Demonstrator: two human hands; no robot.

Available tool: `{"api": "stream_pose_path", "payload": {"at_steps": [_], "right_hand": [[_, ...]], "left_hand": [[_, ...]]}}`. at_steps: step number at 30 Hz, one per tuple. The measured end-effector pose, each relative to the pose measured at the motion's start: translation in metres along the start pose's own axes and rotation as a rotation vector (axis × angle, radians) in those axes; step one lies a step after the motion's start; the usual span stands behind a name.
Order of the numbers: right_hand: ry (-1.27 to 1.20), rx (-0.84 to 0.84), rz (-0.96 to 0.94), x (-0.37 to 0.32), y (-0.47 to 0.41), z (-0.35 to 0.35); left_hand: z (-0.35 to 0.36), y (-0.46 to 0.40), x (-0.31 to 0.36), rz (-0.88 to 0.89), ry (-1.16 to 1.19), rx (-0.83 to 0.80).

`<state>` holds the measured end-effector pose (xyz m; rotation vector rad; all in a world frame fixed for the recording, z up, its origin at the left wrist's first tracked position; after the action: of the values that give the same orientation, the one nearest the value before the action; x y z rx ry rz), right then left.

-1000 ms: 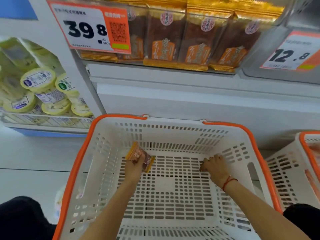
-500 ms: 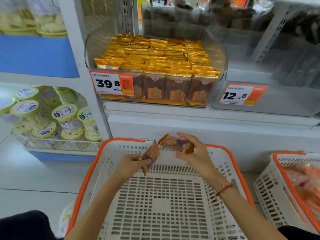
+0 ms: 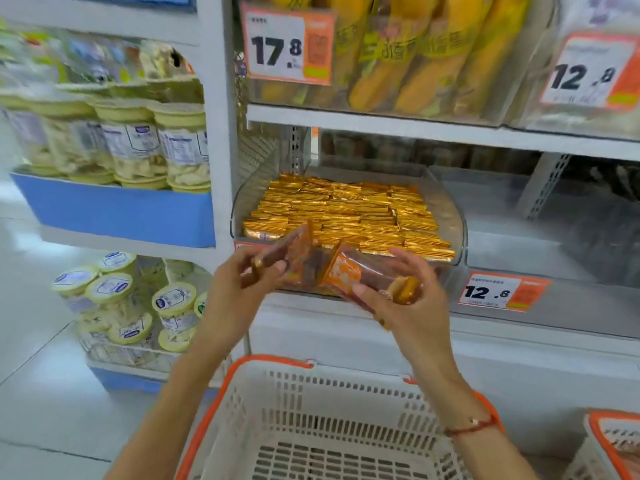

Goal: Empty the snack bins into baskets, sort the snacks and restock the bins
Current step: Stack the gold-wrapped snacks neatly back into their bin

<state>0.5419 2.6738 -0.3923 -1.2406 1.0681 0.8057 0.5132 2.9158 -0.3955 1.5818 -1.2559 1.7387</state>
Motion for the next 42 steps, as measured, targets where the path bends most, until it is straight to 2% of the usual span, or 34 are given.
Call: {"api": "stream_pose_path", "payload": {"at_steps": [6, 11, 15, 17, 19, 20, 25, 28, 32, 35, 39, 42], "right_hand": [[-0.016, 0.062, -0.058, -0.038, -0.052, 0.011], [0.006, 0.025, -0.057, -0.042, -0.08, 0.04], [0.022, -0.008, -0.065, -0.037, -0.083, 0.053], [0.036, -0.004, -0.064, -0.033, -0.084, 0.053], [0.04, -0.001, -0.053, -0.027, -0.084, 0.052], [0.041, -0.001, -0.048, -0.025, -0.083, 0.052], [0.029, 0.011, -0.051, -0.022, -0.079, 0.046], [0.021, 0.011, -0.03, -0.018, -0.079, 0.046], [0.023, 0.01, 0.017, -0.012, -0.079, 0.044], [-0.017, -0.011, 0.022, -0.014, -0.079, 0.041], [-0.044, -0.048, -0.051, -0.03, -0.077, 0.043], [0.026, -0.065, -0.172, -0.045, -0.077, 0.054]], "left_hand": [[-0.05, -0.08, 0.037, 0.194, -0.33, 0.003], [-0.042, -0.092, 0.049, 0.375, -0.525, -0.09], [-0.032, -0.091, 0.042, 0.465, -0.861, -0.131], [-0.021, -0.084, 0.043, 0.624, -0.976, -0.155], [-0.009, -0.077, 0.044, 0.838, -1.127, -0.103], [-0.005, -0.075, 0.041, 0.868, -1.174, -0.057], [0.007, -0.049, 0.032, 0.888, -1.116, 0.032], [0.012, -0.042, 0.03, 0.815, -1.105, -0.016], [0.023, -0.035, 0.022, 0.846, -1.145, -0.06], [0.024, -0.042, 0.021, 0.834, -1.187, -0.028], [0.017, -0.057, 0.021, 0.71, -1.185, -0.019], [0.01, -0.059, 0.023, 0.74, -1.184, -0.078]]}}
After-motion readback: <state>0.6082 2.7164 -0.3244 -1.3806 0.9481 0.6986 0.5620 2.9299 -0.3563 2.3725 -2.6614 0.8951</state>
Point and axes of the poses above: each hand's wrist, its own y-axis away from the middle knuckle, its own z-axis out of the palm, x = y × z, the point moved 8 cm from there along -y, towards the middle knuckle, and after that the axes turned 8 degrees about x, right-handed, at the moved point
